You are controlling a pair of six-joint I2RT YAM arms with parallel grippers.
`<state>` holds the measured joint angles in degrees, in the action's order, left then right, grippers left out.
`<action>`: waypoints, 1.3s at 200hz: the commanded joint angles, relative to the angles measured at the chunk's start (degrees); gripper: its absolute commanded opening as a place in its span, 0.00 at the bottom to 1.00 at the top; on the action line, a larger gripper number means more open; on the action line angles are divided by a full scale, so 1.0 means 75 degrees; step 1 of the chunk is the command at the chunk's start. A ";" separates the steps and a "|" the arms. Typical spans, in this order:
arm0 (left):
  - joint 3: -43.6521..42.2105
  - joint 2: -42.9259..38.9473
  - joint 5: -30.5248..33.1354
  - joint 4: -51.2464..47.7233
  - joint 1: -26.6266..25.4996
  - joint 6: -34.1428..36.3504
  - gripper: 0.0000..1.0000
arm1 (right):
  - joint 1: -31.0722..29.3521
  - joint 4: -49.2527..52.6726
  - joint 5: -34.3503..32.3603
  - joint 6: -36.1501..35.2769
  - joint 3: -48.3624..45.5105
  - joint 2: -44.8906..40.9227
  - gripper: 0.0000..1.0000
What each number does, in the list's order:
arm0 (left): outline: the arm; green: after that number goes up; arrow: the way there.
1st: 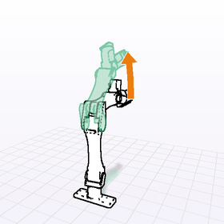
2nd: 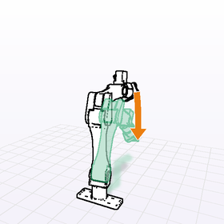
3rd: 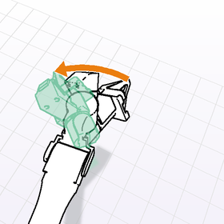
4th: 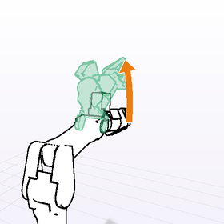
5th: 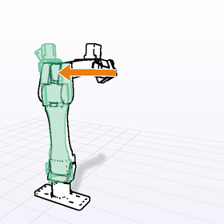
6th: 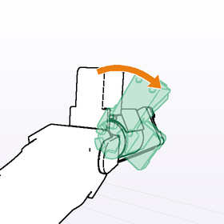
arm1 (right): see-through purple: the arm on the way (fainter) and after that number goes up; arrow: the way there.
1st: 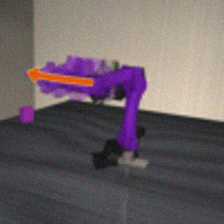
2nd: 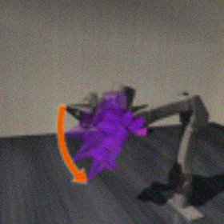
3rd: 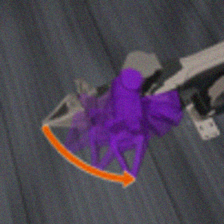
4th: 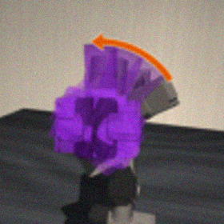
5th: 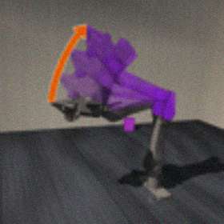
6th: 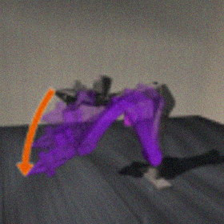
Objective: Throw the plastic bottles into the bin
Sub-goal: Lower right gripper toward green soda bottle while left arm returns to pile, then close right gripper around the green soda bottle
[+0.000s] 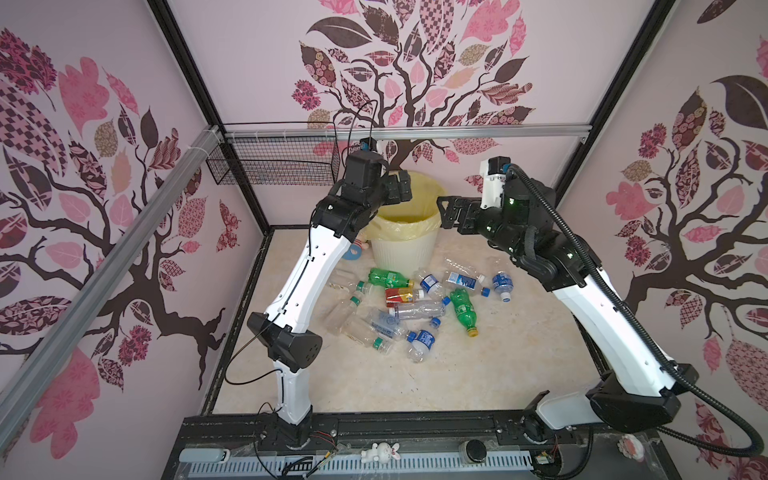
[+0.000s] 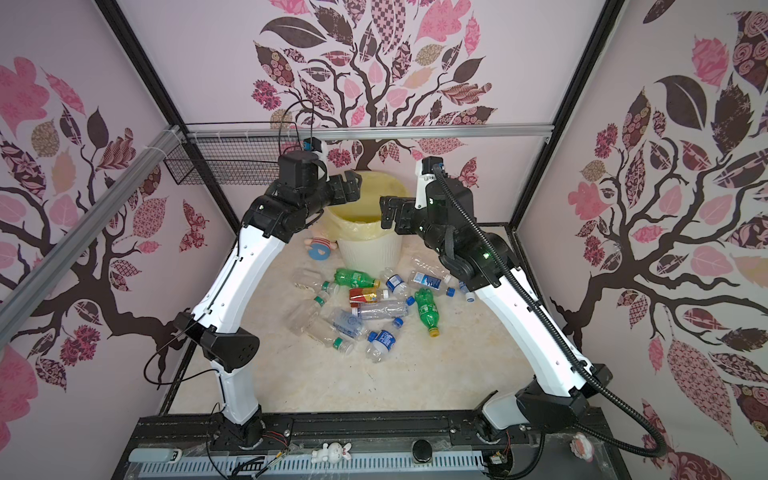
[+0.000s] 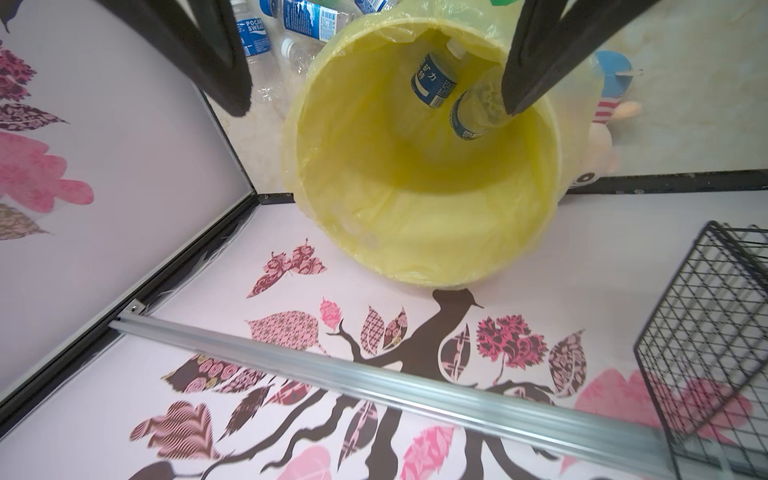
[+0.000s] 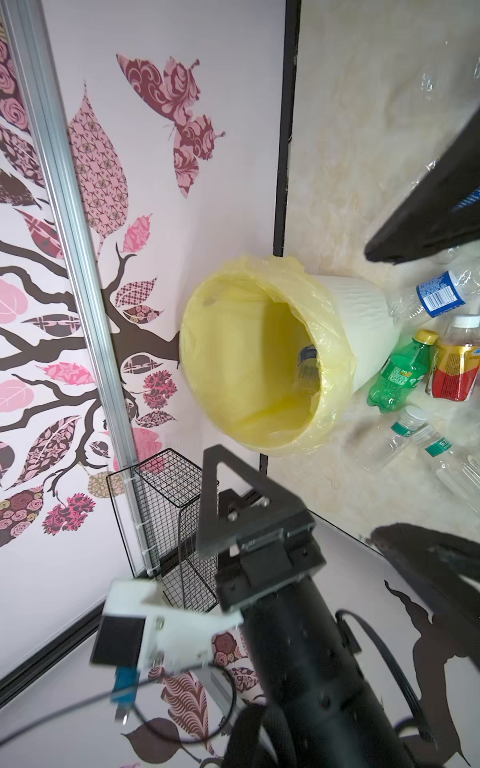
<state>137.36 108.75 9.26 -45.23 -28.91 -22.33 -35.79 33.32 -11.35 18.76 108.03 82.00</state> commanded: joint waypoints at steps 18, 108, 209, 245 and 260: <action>-0.0330 -0.0339 0.0579 -0.0795 0.0086 -0.0201 0.97 | 0.0049 0.0390 0.0238 0.0419 0.0178 0.0368 1.00; -0.3324 -0.2010 -0.0499 0.0033 -0.0655 -0.1320 0.97 | 0.0822 0.0757 0.0170 0.1489 -0.2389 -0.0360 1.00; -0.5801 -0.2950 -0.1152 0.1184 -0.1783 -0.1544 0.97 | 0.1679 -0.0346 0.1275 0.1521 -0.7010 -0.1781 1.00; -0.6396 -0.3309 -0.1120 0.1215 -0.1800 -0.1427 0.97 | 0.1743 -0.0706 0.1592 0.1345 -0.7644 -0.1407 1.00; -0.6592 -0.3398 -0.1141 0.1173 -0.1794 -0.1373 0.97 | 0.1752 -0.0930 0.1608 0.1348 -0.7879 -0.1259 0.99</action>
<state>90.98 85.32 1.19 -37.98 -42.37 -33.23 -22.74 29.78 -1.48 29.15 50.30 70.30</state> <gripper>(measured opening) 0.972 0.995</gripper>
